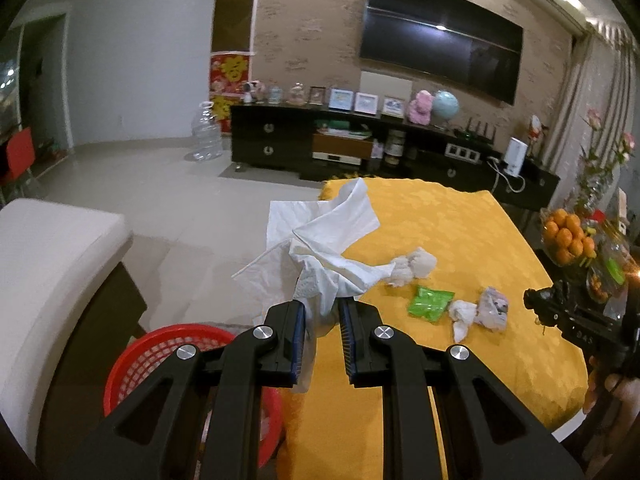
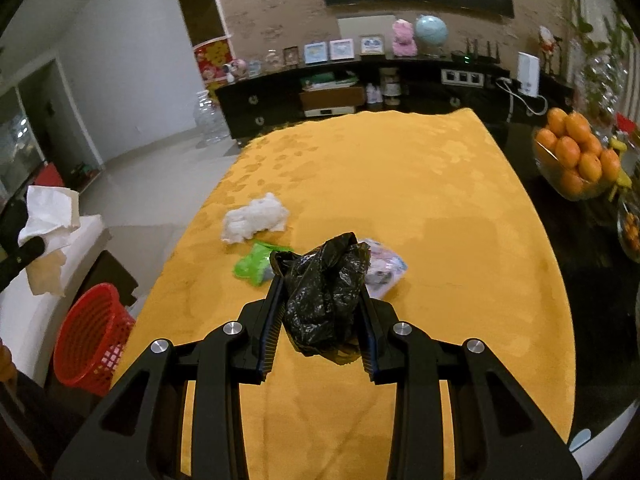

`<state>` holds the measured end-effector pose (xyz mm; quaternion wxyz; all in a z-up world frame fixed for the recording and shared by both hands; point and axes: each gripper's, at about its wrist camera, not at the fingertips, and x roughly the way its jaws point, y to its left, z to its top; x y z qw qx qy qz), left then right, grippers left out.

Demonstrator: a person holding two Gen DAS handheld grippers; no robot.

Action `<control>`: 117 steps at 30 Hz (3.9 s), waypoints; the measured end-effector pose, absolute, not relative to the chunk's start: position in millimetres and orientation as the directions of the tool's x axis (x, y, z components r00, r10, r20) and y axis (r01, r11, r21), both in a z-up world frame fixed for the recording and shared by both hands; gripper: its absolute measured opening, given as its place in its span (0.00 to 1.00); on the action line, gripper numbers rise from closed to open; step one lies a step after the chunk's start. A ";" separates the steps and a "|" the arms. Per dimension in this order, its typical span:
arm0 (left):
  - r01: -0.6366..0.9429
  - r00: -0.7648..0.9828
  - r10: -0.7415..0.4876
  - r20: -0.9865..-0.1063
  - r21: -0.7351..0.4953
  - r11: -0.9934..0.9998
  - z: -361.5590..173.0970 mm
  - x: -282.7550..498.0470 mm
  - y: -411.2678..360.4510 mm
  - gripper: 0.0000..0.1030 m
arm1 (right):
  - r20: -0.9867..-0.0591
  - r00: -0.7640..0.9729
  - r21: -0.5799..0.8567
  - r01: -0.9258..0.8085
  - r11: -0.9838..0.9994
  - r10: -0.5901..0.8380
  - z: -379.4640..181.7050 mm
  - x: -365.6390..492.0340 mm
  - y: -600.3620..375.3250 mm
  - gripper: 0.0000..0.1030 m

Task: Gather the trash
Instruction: 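Carry the tissue with the left tool and black bag with the right tool to the wastebasket, then open both tools over the red wastebasket to drop the tissue and bag, then move both tools back over the table toward the green packet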

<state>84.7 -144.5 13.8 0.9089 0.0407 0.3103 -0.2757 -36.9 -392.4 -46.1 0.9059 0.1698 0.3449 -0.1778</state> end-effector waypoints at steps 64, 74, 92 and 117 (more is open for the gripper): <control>0.173 0.625 -0.156 -0.765 -0.060 0.983 -50.7 122.9 -5.4 0.15 | -0.748 0.592 0.231 -0.194 0.953 0.302 -76.1 99.5 -149.6 0.32; 0.166 0.618 -0.156 -0.771 -0.066 0.984 -51.3 123.2 -7.4 0.17 | -0.756 0.575 0.231 -0.212 0.949 0.313 -84.6 103.2 -143.4 0.37; 0.140 0.667 -0.150 -0.729 -0.075 0.987 -36.9 117.9 -0.2 0.65 | -0.718 0.623 0.252 -0.182 0.950 0.310 -71.2 95.0 -160.6 0.55; 0.196 0.752 -0.163 -0.638 -0.021 0.980 -15.4 99.4 -22.5 0.81 | -0.667 0.727 0.265 0.024 0.964 0.165 -48.2 53.5 -245.7 0.70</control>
